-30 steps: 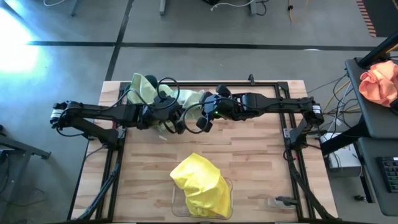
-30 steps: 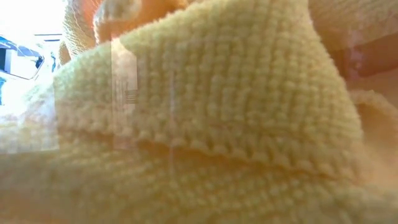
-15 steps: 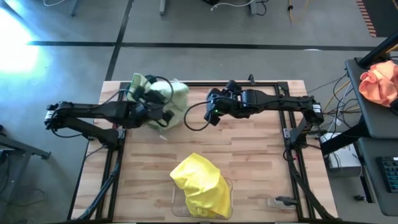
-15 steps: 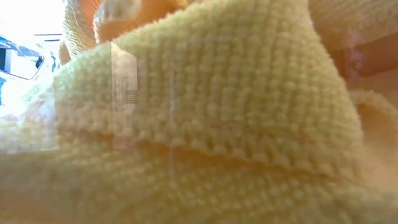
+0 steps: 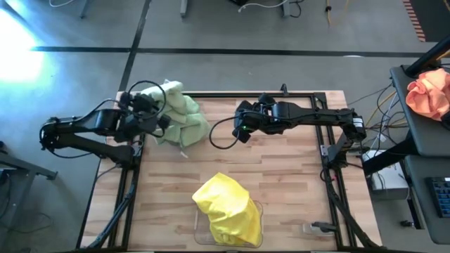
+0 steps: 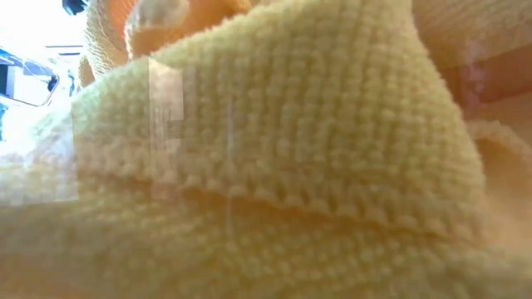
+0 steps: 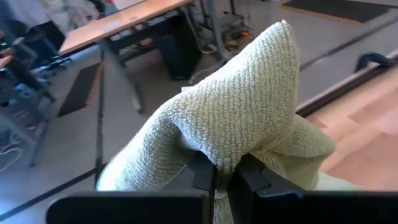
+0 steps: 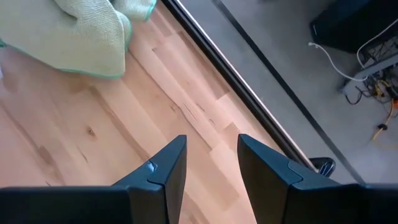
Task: Sort microfiber towel by color & place in baskets
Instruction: Put the green towel into the blue bin, then return to Home Position
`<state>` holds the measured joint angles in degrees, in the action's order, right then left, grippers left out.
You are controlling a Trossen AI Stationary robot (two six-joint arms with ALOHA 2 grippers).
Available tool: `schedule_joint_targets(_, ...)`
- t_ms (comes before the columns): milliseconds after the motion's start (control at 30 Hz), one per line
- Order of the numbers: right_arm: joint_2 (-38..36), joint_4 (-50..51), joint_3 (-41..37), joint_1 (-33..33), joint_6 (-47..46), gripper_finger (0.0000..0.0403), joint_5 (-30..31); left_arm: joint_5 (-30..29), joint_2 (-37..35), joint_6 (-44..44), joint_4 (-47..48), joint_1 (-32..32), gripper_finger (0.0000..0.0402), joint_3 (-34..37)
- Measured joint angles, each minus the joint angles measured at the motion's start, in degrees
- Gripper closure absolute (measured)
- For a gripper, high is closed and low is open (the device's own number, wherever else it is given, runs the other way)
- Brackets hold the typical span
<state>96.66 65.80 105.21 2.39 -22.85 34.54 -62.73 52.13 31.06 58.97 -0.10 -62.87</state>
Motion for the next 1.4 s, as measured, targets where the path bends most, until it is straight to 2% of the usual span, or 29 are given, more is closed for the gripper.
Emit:
schedule_joint_targets(167, 0.00, -0.01, 0.00, -0.48, -0.14, 0.0266, -0.05, -0.97, -1.02, 2.63, 1.97, 0.00, 0.0390, 1.07)
schedule_joint_targets(400, 0.00, -0.01, 0.00, -2.39, -0.74, 0.0266, -0.16, -0.71, -1.13, 9.03, 1.99, 0.00, 0.0352, 7.32)
schedule_joint_targets(633, 0.00, 0.00, 0.00, -3.91, -0.97, 0.0266, -0.26, 3.50, -1.13, 15.92, 1.28, 0.00, 0.0314, 13.32)
schedule_joint_targets(833, 0.00, 0.02, 0.00, -4.39, -2.25, 0.0266, -0.49, 5.28, -1.13, 17.93, -1.45, -0.02, 0.0294, 16.64)
schedule_joint_targets(1000, 0.00, 0.02, 0.00, -4.39, -2.27, 0.0266, -0.49, 5.28, -1.10, 16.25, -2.44, -0.01, 0.0280, 14.56)
schedule_joint_targets(1400, 0.00, 0.42, 0.00, -4.42, -3.23, 0.0266, -0.50, 5.22, -1.02, 2.51, -1.99, -0.02, 0.0236, 1.74)
